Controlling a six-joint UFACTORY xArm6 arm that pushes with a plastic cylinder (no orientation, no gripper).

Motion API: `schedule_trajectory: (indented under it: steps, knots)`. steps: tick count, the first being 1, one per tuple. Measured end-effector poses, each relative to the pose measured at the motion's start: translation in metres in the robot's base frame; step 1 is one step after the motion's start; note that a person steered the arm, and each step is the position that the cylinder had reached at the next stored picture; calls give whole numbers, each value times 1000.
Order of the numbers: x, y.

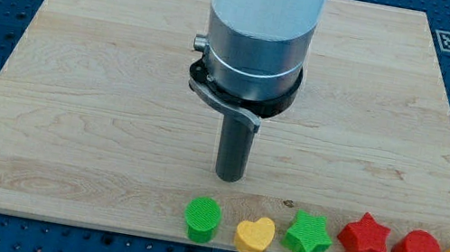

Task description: Separate the blue blocks from each other

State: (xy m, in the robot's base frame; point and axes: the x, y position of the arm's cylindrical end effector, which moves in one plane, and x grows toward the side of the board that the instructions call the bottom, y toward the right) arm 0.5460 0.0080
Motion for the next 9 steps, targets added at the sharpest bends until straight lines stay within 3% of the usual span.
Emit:
schedule_trajectory:
  steps: [5, 9]
  knots:
    - [-28, 97]
    - [-40, 127]
